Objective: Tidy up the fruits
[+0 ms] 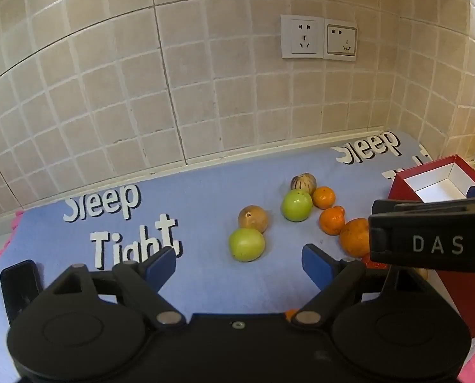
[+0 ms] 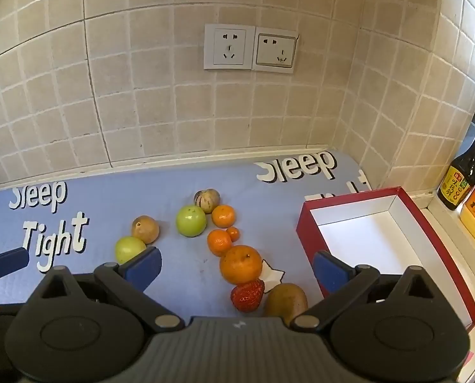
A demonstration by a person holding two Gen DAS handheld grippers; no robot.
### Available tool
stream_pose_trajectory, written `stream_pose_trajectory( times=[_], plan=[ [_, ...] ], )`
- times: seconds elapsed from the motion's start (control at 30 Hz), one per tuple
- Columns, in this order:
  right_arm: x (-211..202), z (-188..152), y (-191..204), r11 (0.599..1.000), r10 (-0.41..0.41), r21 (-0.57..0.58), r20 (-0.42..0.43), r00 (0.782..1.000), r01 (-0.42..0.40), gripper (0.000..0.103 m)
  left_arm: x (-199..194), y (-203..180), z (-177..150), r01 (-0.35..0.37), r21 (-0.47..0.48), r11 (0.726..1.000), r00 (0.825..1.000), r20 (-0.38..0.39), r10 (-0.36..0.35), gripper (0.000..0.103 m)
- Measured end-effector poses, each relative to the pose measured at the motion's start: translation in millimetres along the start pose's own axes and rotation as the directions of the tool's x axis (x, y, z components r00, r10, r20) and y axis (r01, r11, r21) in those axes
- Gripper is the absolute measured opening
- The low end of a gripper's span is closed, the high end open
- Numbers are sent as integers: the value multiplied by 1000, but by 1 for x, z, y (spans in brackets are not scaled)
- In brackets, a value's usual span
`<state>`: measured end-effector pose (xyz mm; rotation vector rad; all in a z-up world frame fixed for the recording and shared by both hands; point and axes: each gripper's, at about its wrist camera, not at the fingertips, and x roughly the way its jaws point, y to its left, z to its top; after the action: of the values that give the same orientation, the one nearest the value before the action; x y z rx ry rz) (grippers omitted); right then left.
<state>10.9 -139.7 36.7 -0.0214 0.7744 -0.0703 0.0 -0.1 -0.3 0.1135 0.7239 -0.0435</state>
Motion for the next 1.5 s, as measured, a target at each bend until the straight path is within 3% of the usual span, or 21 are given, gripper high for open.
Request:
stream_pose_trajectory(
  times=[0.53,1.5],
  plan=[
    [2,-2,-1,1000,5,6,-8,1000,-5,103,7,5,3,84,-50,995,995,-46,-86,102],
    [7,-2,1,1000,4,12,-29,1000,-4,103,14,2,-4,108,-34,994,993,-35,-109,102]
  ],
)
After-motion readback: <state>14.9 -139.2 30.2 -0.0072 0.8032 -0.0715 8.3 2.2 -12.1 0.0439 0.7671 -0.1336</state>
